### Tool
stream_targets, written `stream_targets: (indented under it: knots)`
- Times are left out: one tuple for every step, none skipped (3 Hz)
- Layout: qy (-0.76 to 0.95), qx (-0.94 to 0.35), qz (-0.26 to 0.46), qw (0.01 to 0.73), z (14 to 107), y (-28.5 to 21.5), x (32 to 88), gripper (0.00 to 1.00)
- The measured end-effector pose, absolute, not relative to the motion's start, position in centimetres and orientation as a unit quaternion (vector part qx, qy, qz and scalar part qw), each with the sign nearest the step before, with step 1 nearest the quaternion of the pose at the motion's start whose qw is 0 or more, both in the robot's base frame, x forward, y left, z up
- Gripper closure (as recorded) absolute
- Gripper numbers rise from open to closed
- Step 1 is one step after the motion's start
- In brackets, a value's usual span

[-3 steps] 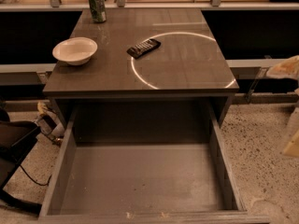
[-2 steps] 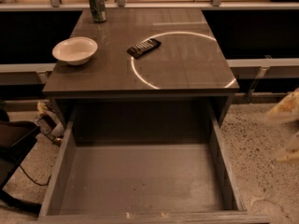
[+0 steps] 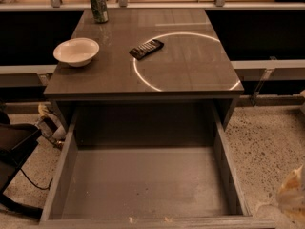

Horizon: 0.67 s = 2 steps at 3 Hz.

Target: Close top drawer

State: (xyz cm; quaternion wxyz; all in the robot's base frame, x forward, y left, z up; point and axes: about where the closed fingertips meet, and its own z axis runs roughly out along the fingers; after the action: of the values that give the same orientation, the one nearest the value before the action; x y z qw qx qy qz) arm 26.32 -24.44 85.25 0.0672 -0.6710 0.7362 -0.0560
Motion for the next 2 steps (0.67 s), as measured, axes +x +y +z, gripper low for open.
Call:
stream_targets:
  knots:
    - [0.74,-0.672,-0.02,0.019,80.42,-24.96,22.67,1.0]
    - [0.739,-0.673,-0.017,0.018,79.88,-24.71,22.64,1.0]
